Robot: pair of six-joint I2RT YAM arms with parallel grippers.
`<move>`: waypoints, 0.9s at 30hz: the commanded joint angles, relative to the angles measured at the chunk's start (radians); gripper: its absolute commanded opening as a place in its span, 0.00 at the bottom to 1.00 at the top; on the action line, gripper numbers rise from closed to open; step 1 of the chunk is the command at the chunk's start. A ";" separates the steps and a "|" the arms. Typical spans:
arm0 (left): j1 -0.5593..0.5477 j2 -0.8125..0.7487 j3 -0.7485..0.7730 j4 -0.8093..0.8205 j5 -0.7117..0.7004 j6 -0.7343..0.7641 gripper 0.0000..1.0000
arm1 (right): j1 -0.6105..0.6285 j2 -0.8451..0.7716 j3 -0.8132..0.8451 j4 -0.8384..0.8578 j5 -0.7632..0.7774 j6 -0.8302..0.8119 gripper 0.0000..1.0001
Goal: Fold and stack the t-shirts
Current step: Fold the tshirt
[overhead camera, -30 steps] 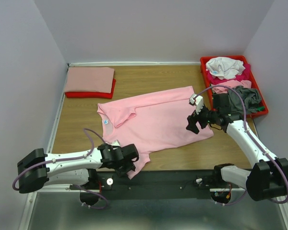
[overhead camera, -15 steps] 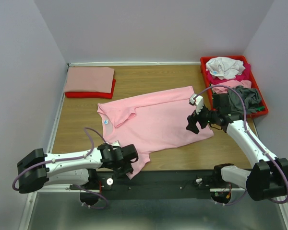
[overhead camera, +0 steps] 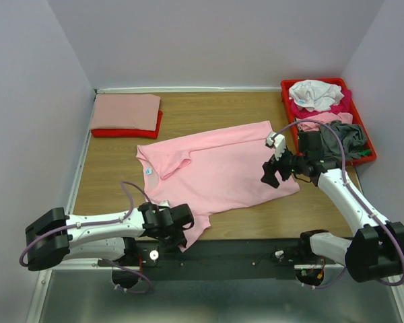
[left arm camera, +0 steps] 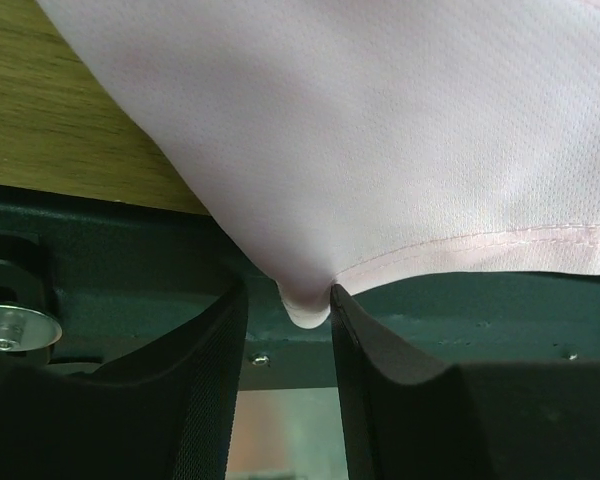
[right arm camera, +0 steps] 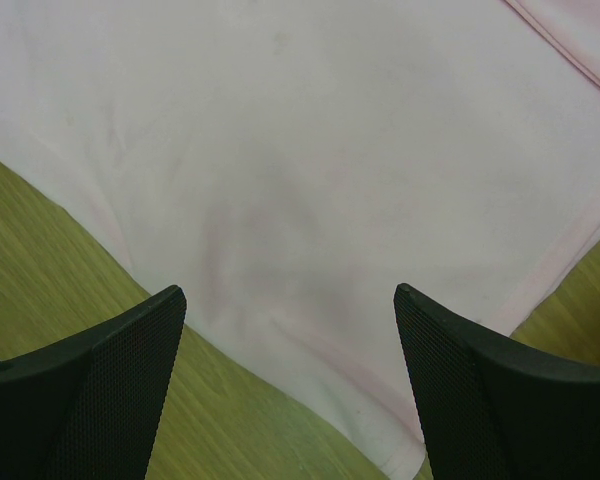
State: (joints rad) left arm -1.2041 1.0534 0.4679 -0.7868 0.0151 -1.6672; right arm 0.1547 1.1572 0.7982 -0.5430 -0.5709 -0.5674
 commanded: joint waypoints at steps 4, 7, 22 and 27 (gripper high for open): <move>0.002 0.039 -0.020 0.029 0.040 0.029 0.47 | -0.010 -0.011 -0.013 0.008 -0.021 0.011 0.91; 0.002 0.059 -0.025 0.052 0.045 0.038 0.47 | -0.010 -0.014 -0.013 0.008 -0.020 0.011 0.91; 0.003 0.046 -0.005 0.006 -0.006 0.024 0.45 | -0.010 -0.022 -0.014 0.009 -0.026 0.014 0.92; 0.003 0.036 -0.012 0.004 -0.007 0.001 0.41 | -0.012 -0.027 -0.016 0.008 -0.026 0.012 0.92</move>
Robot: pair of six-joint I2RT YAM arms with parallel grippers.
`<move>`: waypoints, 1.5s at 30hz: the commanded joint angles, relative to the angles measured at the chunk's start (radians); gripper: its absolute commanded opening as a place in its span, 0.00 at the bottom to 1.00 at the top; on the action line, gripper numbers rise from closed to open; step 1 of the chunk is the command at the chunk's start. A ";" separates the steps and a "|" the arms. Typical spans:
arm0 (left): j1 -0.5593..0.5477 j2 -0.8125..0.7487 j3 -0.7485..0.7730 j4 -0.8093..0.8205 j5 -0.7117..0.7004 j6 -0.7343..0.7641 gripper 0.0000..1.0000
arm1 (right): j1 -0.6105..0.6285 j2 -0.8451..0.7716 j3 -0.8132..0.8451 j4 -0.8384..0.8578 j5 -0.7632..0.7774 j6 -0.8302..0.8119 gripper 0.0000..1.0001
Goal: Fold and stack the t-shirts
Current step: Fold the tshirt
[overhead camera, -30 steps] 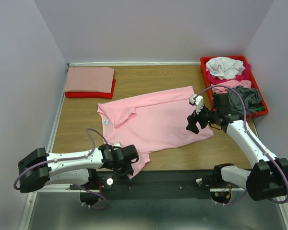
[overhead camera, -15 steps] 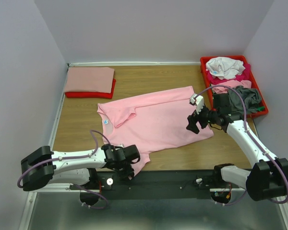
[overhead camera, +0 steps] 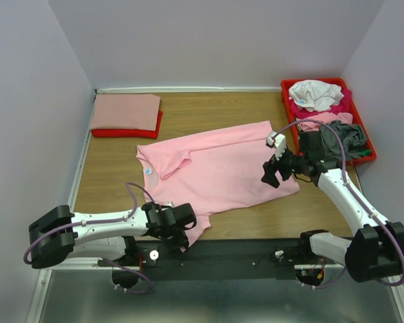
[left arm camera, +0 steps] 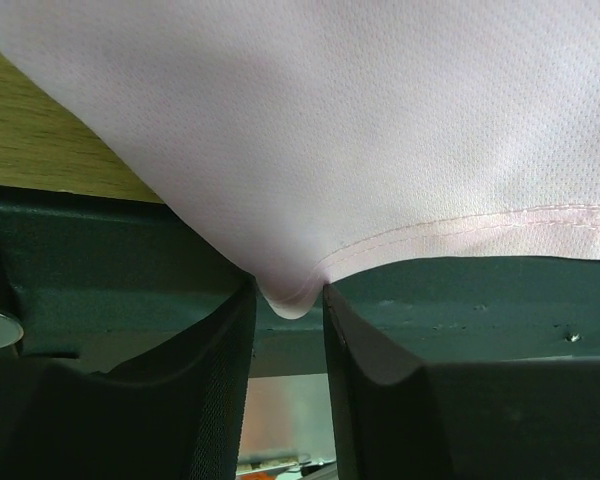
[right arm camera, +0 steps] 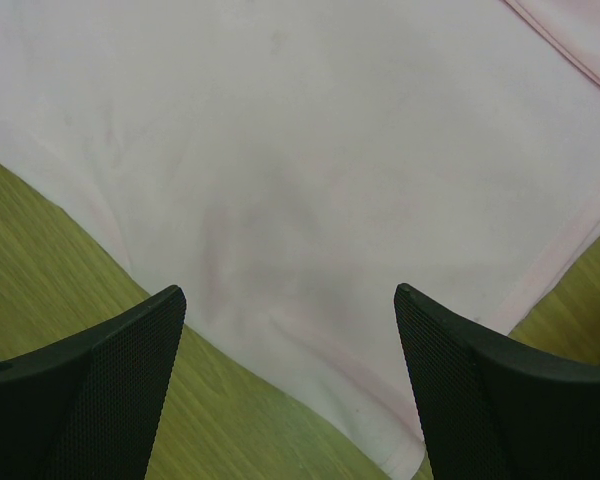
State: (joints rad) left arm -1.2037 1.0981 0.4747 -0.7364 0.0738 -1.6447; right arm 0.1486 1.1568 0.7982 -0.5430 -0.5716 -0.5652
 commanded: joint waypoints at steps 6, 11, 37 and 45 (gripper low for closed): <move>0.006 -0.007 -0.019 -0.049 -0.066 -0.049 0.40 | -0.006 -0.029 -0.016 0.006 -0.033 0.010 0.92; 0.009 -0.003 -0.021 -0.050 -0.100 -0.082 0.39 | -0.006 -0.034 -0.017 0.006 -0.033 0.010 0.92; 0.038 -0.041 0.153 -0.029 -0.174 0.071 0.00 | -0.009 -0.071 -0.001 -0.096 0.091 -0.113 0.92; 0.038 -0.122 0.122 0.012 -0.180 0.085 0.00 | -0.084 0.018 0.029 -0.290 0.248 -0.341 0.90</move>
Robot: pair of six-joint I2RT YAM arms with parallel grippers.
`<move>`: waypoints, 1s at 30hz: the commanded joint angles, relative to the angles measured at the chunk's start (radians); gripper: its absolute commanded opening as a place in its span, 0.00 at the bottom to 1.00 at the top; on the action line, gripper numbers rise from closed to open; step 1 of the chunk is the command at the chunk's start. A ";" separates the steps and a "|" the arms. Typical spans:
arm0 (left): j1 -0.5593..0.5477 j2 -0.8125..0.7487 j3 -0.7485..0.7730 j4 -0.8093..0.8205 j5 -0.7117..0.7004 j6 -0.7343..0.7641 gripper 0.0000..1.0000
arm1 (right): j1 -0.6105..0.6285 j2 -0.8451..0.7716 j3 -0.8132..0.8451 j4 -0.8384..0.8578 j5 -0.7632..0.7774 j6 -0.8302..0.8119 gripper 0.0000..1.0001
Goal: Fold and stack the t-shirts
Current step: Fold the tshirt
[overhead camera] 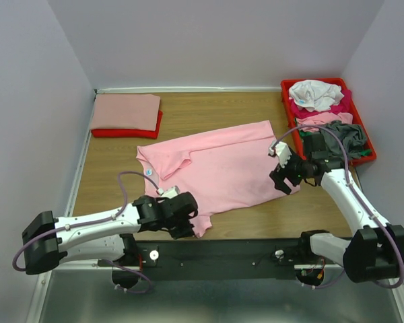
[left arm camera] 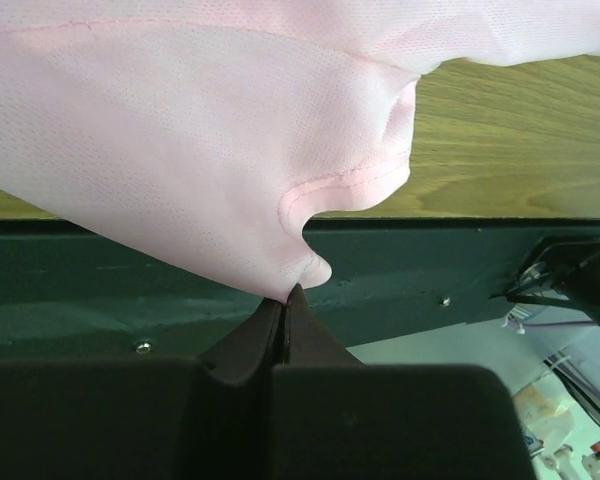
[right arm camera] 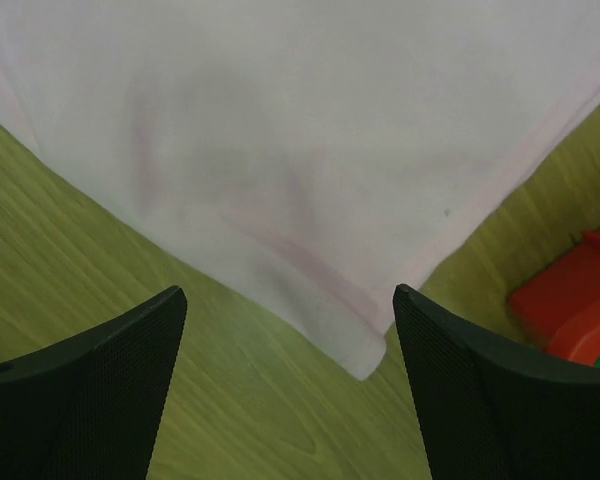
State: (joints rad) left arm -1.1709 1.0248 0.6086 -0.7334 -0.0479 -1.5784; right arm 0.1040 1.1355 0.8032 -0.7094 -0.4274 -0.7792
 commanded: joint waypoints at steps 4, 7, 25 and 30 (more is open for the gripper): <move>0.007 -0.098 -0.012 -0.006 -0.078 0.020 0.00 | -0.075 0.067 0.024 -0.188 0.151 -0.228 0.84; 0.010 -0.137 -0.018 -0.012 -0.089 0.015 0.00 | -0.090 0.082 0.021 -0.235 0.199 -0.311 0.81; 0.042 -0.198 -0.086 0.066 -0.058 0.046 0.00 | -0.099 0.351 0.071 -0.227 0.161 -0.394 0.51; 0.045 -0.203 -0.093 0.072 -0.052 0.043 0.00 | -0.099 0.366 0.076 -0.171 0.174 -0.371 0.54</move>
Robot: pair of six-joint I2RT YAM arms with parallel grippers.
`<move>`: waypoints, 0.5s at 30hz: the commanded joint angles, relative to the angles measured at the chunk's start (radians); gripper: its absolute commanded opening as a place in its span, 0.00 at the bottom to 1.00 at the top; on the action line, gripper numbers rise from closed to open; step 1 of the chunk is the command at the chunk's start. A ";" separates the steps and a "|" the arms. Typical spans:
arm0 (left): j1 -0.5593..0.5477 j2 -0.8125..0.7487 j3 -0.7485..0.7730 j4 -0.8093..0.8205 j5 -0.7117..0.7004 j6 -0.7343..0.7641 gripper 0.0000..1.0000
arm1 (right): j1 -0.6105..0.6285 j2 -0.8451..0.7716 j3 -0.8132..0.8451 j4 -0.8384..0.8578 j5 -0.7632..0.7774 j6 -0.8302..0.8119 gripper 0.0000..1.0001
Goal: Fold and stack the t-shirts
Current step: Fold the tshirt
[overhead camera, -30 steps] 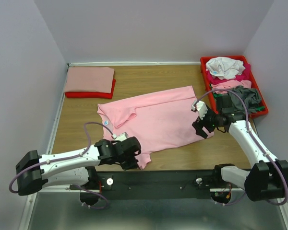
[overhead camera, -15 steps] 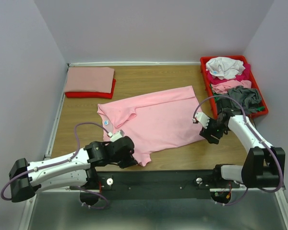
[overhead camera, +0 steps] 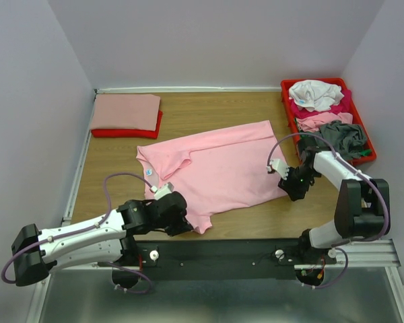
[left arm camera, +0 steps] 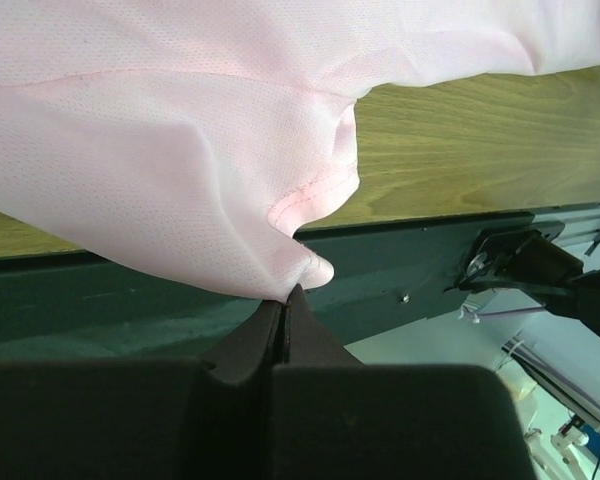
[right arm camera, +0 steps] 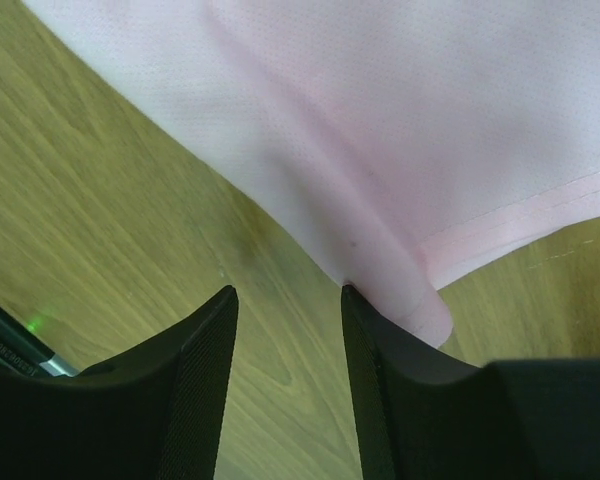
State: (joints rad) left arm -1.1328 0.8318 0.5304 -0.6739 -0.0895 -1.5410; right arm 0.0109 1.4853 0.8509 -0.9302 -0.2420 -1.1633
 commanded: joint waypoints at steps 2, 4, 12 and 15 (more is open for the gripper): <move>0.007 -0.010 -0.015 0.017 -0.007 0.007 0.00 | -0.006 0.027 0.034 0.063 -0.008 0.020 0.55; 0.008 -0.007 -0.017 0.020 -0.007 0.010 0.00 | -0.006 0.038 0.045 0.073 -0.010 0.028 0.56; 0.013 -0.002 -0.024 0.028 0.007 0.016 0.00 | -0.006 0.033 0.083 0.074 -0.010 0.033 0.61; 0.015 -0.008 -0.043 0.039 0.017 0.013 0.00 | -0.006 0.050 0.063 0.076 0.010 0.022 0.61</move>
State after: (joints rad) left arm -1.1252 0.8322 0.5182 -0.6491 -0.0845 -1.5337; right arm 0.0109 1.5242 0.9115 -0.8677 -0.2413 -1.1339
